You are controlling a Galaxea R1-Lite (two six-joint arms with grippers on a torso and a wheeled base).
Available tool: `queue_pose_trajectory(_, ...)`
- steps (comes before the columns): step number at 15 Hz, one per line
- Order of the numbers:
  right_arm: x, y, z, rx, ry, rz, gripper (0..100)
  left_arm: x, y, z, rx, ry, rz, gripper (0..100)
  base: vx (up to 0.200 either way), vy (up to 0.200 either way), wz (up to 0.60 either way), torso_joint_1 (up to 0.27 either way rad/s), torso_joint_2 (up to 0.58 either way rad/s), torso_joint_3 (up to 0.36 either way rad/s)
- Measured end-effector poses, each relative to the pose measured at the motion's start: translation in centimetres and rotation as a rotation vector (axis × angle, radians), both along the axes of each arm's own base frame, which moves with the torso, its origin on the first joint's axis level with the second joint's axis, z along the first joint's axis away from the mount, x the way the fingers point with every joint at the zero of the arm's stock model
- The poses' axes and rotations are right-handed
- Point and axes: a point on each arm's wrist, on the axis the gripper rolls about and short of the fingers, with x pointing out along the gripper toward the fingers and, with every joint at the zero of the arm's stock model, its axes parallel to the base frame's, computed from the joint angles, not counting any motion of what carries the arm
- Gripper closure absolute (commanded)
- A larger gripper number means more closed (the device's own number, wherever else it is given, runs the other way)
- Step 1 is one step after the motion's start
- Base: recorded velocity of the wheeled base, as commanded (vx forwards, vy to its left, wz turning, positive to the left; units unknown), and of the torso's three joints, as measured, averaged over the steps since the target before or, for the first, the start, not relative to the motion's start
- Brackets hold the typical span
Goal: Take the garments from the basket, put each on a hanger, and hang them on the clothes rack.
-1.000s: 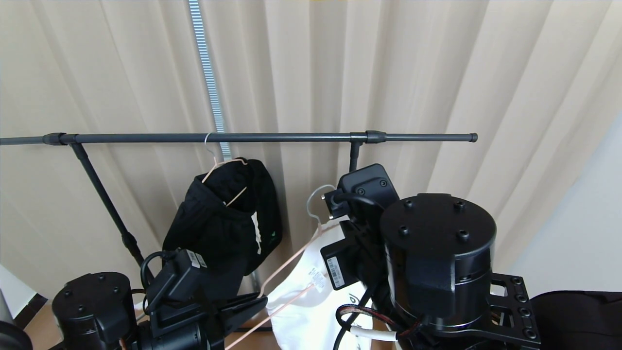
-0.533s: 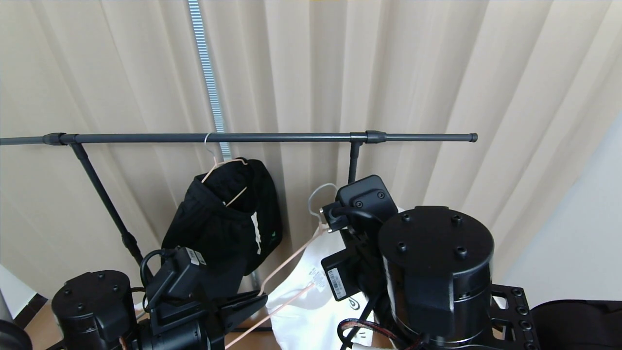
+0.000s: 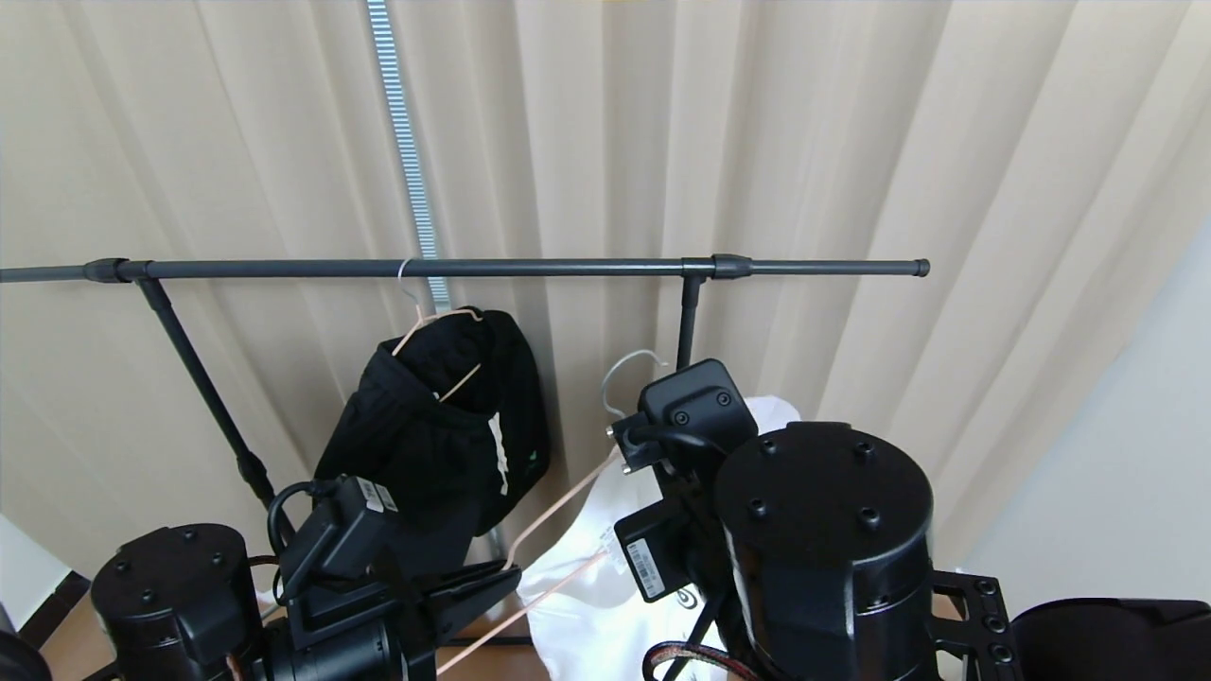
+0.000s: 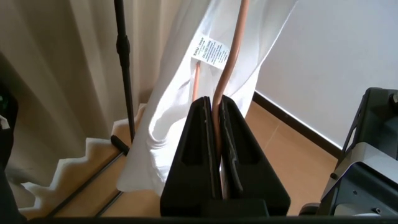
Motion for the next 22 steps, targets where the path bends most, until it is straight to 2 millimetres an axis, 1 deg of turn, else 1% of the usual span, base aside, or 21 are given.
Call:
queue_pose_trajectory(6,-0.2,-0.3,0.0,-0.007,0.002,0.000,0,-0.1,0.0,0.1,-0.006,0.000,0.001,100,0.000,0.000,0.00,0.000,0.00,0.000)
queue_pose_trajectory(8,-0.2,-0.9,0.4,-0.016,-0.004,-0.002,0,-0.1,0.1,0.1,-0.006,0.000,0.001,100,0.000,0.000,0.00,0.000,0.00,0.000)
queue_pose_trajectory(10,-0.2,-1.9,1.0,-0.040,-0.017,0.000,0,-0.1,0.1,0.1,-0.006,0.001,0.002,100,0.000,0.000,0.00,0.000,0.00,0.000)
queue_pose_trajectory(12,-0.4,-3.6,1.6,-0.090,-0.016,0.071,0,-0.1,0.1,0.2,-0.007,-0.002,0.002,100,0.000,0.000,0.00,0.000,0.00,0.000)
queue_pose_trajectory(14,-0.6,-6.0,2.3,-0.146,-0.005,0.200,0,-0.2,0.2,0.3,-0.011,-0.008,0.002,100,0.000,0.000,0.00,0.000,0.00,0.000)
queue_pose_trajectory(16,-0.3,-8.6,2.7,-0.212,0.047,0.302,0,-0.1,0.3,0.5,-0.015,-0.013,0.007,100,0.000,0.000,0.00,0.000,0.00,0.000)
queue_pose_trajectory(18,0.2,-10.8,3.3,-0.245,0.116,0.425,0,0.0,0.4,0.6,-0.018,-0.019,0.009,100,0.000,0.000,0.00,0.000,0.00,0.000)
queue_pose_trajectory(20,1.3,-12.7,4.1,-0.268,0.156,0.530,0,0.1,0.3,0.9,-0.027,-0.034,0.004,100,0.000,0.000,0.00,0.000,0.00,0.000)
queue_pose_trajectory(22,3.3,-14.8,4.9,-0.286,0.171,0.652,0,0.0,0.3,1.1,-0.036,-0.042,-0.014,100,0.000,0.000,0.00,0.000,0.00,0.000)
